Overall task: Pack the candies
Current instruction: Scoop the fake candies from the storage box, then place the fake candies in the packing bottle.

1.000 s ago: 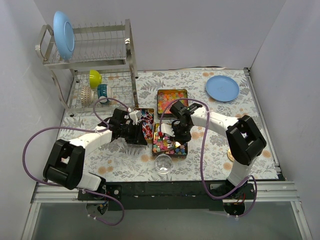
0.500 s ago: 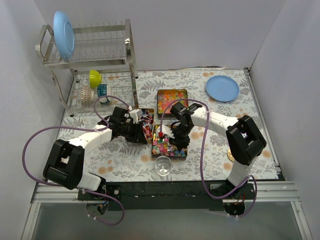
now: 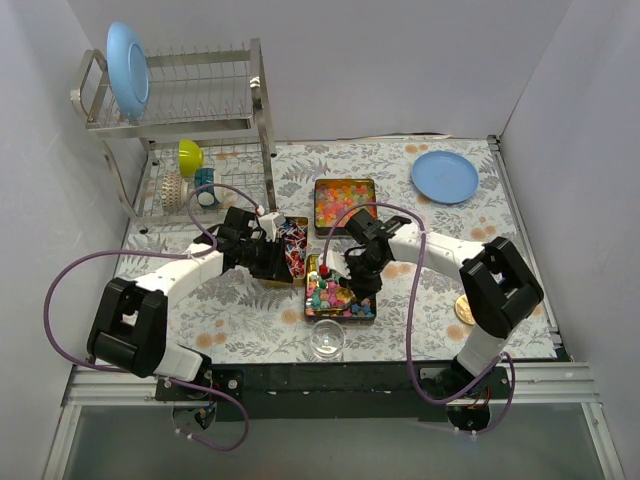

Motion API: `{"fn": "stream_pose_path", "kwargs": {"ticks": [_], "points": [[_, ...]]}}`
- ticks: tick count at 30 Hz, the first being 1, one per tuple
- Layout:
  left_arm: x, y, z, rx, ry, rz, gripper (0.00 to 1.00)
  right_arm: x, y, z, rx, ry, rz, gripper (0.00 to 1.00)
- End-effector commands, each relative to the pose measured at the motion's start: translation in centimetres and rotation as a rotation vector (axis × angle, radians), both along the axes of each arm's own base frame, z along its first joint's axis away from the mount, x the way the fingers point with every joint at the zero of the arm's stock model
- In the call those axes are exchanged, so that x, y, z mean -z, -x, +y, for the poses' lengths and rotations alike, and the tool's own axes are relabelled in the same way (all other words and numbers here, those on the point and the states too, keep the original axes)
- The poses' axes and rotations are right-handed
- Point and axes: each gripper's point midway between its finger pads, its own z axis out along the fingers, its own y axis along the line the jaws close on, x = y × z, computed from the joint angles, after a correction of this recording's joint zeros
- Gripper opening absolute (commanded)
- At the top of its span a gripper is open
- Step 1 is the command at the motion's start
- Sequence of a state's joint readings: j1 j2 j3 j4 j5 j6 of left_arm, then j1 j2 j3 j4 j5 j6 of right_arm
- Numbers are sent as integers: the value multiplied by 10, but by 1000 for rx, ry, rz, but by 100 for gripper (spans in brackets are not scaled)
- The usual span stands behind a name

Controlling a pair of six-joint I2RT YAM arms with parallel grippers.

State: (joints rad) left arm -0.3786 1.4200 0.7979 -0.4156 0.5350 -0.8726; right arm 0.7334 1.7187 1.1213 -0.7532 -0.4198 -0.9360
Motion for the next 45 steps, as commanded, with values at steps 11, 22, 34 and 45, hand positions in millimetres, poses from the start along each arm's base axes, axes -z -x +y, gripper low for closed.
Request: {"fn": "stream_pose_path", "kwargs": {"ticks": [11, 22, 34, 45], "points": [[-67, -34, -3, 59, 37, -246, 31, -34, -46, 9, 171, -258, -200, 1], [-76, -54, 5, 43, 17, -315, 31, -88, -28, -9, 124, -398, -291, 1], [-73, -53, 24, -53, -21, -366, 48, -131, 15, -53, -132, -214, -403, 1], [-90, -47, 34, -121, 14, -414, 58, -133, 40, -36, -304, -67, -424, 1]]}}
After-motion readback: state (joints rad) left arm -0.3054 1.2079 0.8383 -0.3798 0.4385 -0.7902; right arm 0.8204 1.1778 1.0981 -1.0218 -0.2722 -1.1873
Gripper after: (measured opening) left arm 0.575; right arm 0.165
